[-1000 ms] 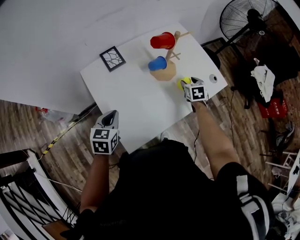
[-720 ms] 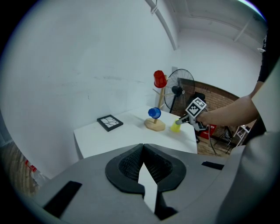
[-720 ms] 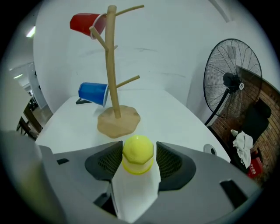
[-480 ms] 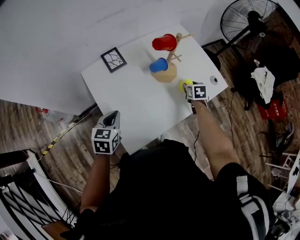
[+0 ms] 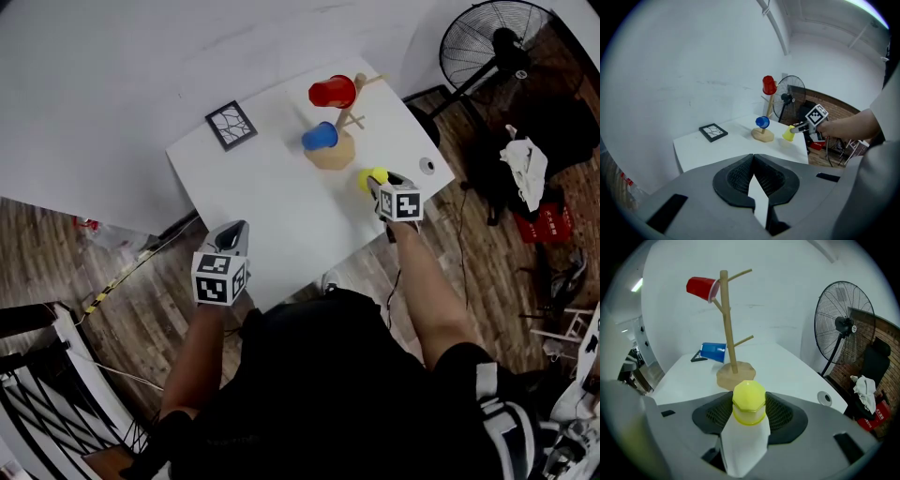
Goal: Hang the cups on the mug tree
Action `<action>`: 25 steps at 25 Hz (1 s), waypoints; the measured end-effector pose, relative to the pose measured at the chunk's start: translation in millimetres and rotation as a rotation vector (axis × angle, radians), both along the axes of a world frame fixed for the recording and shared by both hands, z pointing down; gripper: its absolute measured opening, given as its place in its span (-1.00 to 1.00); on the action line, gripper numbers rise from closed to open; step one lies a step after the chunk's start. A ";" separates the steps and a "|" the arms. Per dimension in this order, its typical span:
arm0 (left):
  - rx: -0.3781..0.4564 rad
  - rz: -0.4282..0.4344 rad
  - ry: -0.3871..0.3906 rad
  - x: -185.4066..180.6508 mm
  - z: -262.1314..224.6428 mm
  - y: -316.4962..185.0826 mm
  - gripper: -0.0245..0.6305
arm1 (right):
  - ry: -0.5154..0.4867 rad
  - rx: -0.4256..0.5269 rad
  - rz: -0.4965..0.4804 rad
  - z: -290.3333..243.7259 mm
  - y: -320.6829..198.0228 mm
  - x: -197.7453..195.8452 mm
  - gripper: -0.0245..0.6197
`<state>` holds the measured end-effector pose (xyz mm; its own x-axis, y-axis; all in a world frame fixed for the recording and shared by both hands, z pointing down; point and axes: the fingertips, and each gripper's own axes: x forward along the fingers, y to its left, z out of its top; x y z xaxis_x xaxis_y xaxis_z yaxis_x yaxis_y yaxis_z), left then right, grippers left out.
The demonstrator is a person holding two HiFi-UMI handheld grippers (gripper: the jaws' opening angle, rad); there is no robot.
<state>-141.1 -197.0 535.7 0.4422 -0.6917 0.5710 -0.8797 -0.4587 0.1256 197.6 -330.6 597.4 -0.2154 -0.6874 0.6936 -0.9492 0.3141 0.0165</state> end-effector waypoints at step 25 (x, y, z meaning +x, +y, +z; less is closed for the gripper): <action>0.020 0.035 0.030 21.1 -14.3 18.8 -0.87 | -0.077 0.559 -0.129 -199.0 18.7 -65.4 -0.25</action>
<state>-120.0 -178.2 521.4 0.4830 -0.6868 0.5431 -0.8590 -0.4919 0.1420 132.2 -311.9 398.4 -0.3575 -0.9096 0.2116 -0.9089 0.3910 0.1452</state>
